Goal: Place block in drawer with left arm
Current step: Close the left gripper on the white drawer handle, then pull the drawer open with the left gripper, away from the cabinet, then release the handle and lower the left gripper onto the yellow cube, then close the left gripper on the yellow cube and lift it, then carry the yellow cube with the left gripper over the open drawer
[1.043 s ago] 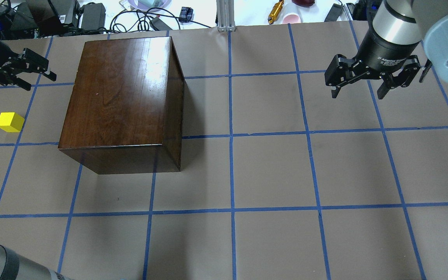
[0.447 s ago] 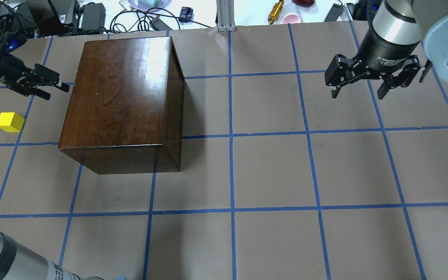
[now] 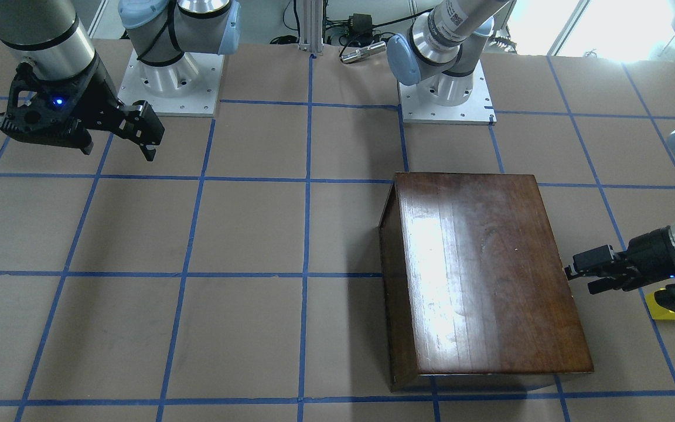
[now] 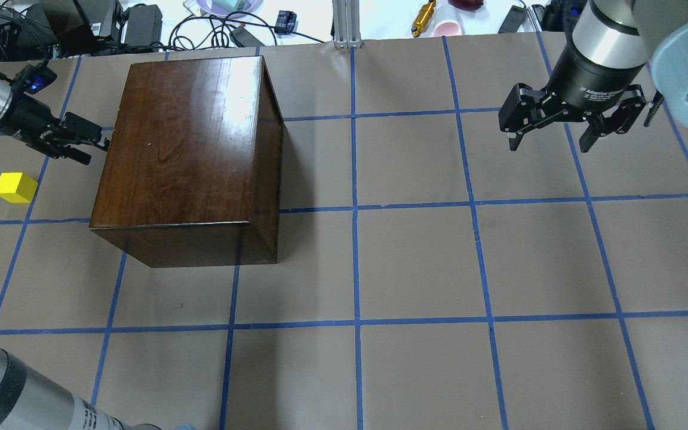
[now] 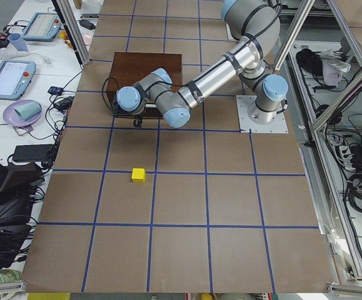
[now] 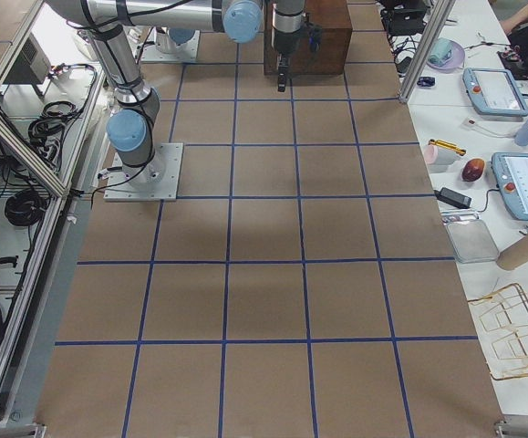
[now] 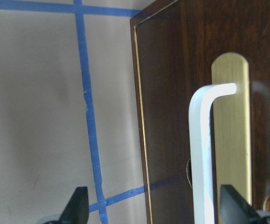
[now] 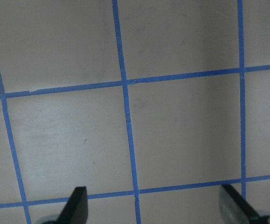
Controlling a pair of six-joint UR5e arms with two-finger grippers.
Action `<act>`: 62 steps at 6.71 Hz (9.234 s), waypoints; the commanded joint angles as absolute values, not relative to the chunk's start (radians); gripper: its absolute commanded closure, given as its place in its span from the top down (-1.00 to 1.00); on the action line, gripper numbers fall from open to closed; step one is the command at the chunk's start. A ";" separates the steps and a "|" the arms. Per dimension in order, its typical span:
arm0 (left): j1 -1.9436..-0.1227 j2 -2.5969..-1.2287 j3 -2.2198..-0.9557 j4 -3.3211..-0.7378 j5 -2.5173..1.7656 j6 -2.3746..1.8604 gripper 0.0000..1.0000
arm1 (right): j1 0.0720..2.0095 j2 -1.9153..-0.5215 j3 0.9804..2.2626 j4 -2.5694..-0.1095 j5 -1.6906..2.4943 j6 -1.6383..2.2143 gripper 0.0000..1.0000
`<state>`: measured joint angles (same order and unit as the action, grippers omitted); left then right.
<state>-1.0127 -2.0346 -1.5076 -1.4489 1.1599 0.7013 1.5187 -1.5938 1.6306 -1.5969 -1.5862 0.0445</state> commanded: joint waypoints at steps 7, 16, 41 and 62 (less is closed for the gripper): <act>-1.014 -2.046 -1.511 -1.437 1.170 0.724 0.73 | 1.519 -1.594 1.631 -1.597 -1.586 0.044 1.00; -0.979 -2.046 -1.502 -1.433 1.215 0.756 0.73 | 1.519 -1.594 1.631 -1.597 -1.586 0.044 1.00; -0.870 -2.042 -1.422 -1.404 1.417 0.775 0.76 | 1.519 -1.594 1.631 -1.597 -1.586 0.044 1.00; -0.891 -2.015 -1.342 -1.463 1.608 0.724 -0.47 | 1.519 -1.594 1.631 -1.597 -1.586 0.044 1.00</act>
